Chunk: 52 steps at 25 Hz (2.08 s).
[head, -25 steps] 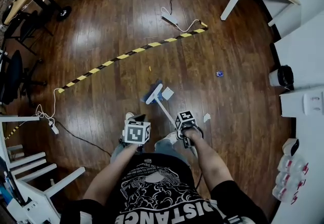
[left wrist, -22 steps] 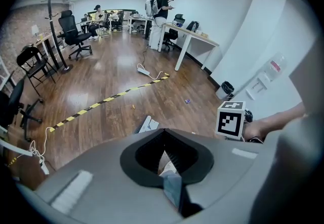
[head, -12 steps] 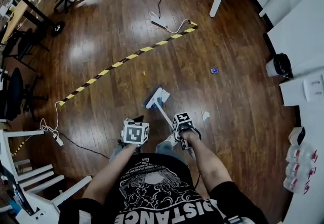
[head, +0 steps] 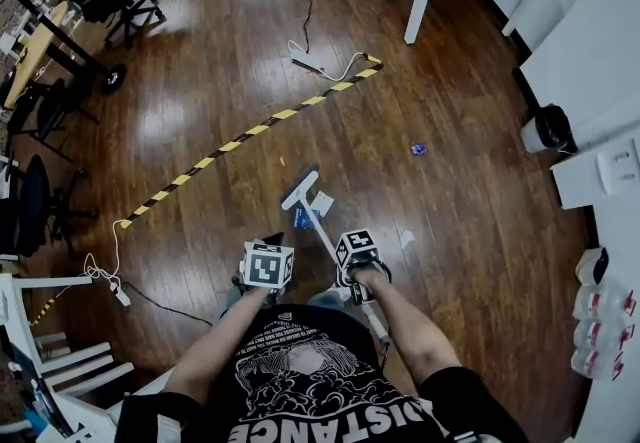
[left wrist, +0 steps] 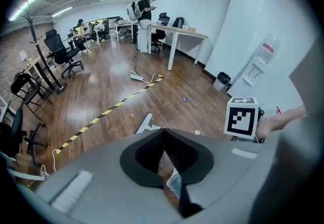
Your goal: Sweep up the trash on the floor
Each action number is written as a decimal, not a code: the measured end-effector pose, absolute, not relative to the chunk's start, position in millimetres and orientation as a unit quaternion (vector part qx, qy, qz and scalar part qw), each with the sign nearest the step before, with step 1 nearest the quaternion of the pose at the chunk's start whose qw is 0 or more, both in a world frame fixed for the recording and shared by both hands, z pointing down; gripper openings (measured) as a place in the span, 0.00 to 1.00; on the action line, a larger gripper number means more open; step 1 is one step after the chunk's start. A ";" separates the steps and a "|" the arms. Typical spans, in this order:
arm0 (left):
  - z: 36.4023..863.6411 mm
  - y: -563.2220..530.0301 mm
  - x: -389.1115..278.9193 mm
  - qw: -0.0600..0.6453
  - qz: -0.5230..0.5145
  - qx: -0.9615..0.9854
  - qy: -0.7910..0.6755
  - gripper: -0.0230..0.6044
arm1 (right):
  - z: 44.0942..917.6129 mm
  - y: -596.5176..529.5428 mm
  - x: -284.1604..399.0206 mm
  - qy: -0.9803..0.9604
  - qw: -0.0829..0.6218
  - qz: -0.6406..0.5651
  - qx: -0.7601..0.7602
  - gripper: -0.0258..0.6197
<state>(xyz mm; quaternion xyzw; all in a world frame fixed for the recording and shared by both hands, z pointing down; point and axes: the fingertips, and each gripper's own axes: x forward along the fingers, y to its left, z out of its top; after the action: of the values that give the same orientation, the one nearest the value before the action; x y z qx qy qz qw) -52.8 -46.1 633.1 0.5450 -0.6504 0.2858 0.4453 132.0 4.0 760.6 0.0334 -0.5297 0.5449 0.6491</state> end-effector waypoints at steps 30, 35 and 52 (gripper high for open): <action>684.6 -133.8 -319.5 0.467 0.309 0.585 -0.587 0.04 | 768.0 -58.6 -207.4 -0.539 0.591 0.599 0.044 0.09; 692.9 -131.0 -340.6 0.477 0.308 0.584 -0.580 0.04 | 786.8 -53.0 -221.8 -0.512 0.585 0.626 0.052 0.09; 684.0 -104.6 -274.9 0.479 0.306 0.593 -0.570 0.04 | 791.2 -9.3 -118.0 -0.459 0.577 0.668 0.098 0.09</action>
<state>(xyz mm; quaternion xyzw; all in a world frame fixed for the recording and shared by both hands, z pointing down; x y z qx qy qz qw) -274.9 -104.6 684.0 0.5933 -0.5703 0.3056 0.4789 -118.0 -9.3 791.2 0.0975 -0.4595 0.6680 0.5772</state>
